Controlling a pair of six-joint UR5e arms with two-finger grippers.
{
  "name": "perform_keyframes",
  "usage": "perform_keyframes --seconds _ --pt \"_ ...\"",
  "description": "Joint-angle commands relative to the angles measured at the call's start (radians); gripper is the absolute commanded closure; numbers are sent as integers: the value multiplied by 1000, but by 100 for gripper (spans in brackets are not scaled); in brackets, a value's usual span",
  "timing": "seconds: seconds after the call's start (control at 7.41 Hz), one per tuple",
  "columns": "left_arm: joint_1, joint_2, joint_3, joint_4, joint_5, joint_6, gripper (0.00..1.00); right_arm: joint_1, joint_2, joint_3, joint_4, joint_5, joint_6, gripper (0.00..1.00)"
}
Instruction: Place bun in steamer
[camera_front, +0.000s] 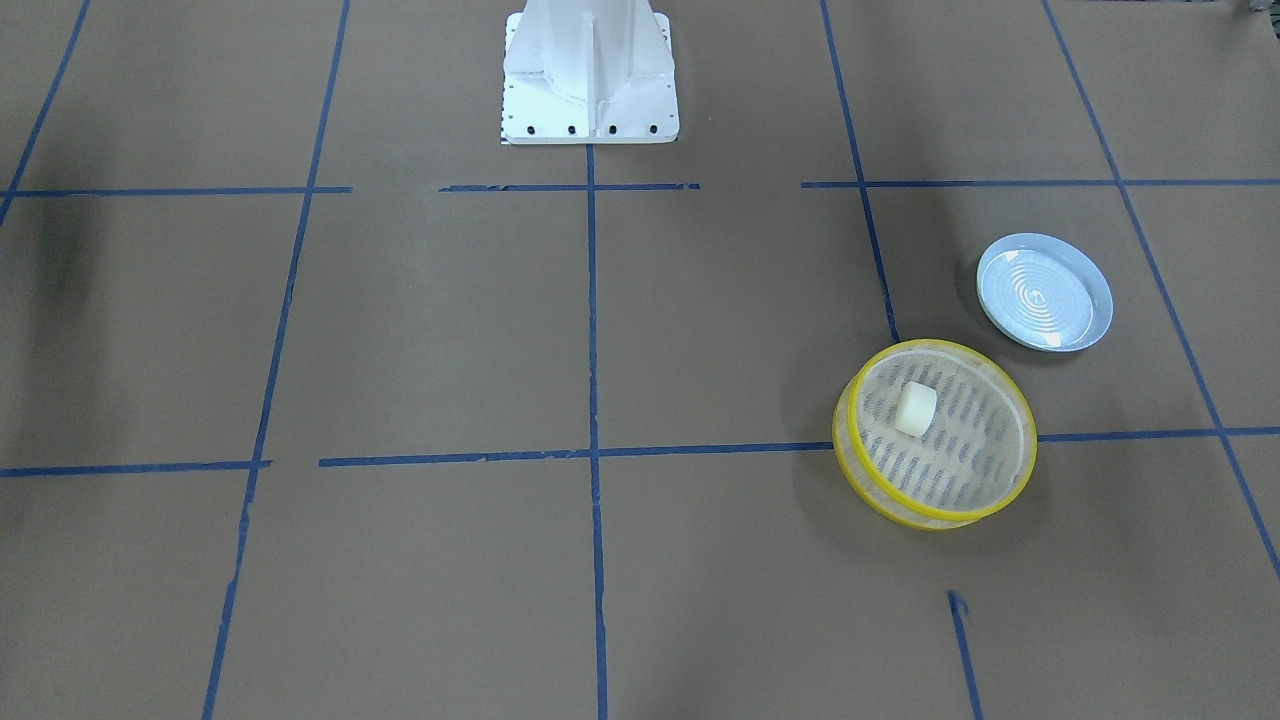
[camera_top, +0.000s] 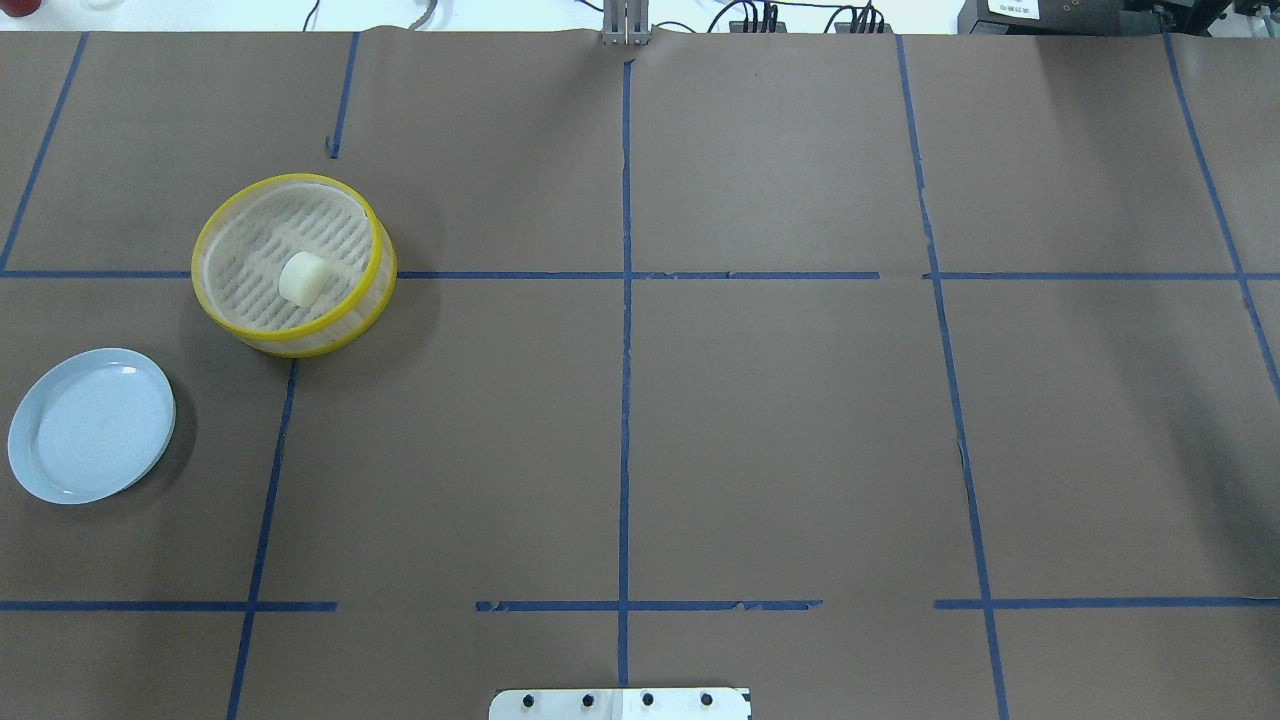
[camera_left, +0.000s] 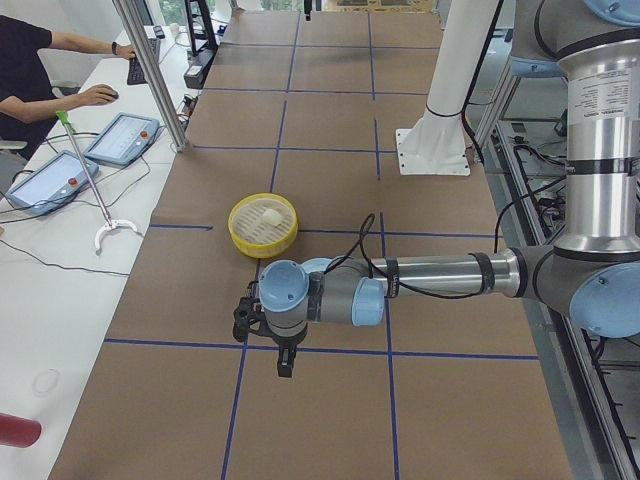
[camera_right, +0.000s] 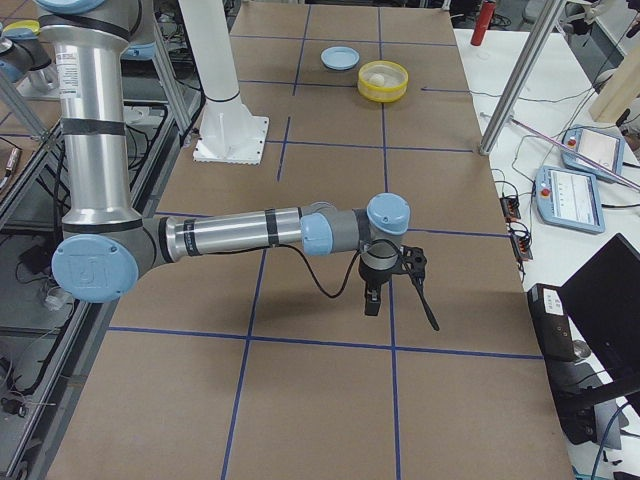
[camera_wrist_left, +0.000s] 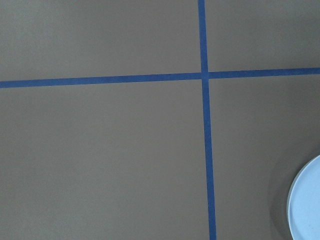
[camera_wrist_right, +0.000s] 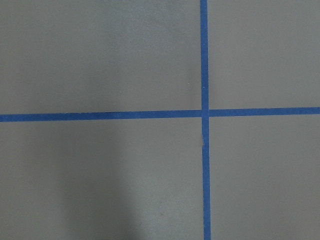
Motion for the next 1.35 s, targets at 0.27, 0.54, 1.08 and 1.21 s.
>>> perform_keyframes --seconds 0.27,0.54,1.08,1.21 --pt "0 0 -52 15 7 -40 0 0 0 0 0 0 0 0" --pt "0 0 -55 37 6 -40 0 0 0 0 0 0 0 0" --pt "2 -3 -49 35 6 -40 0 0 0 0 0 0 0 0" --pt "2 -6 -46 35 6 -40 0 0 0 0 0 0 0 0"
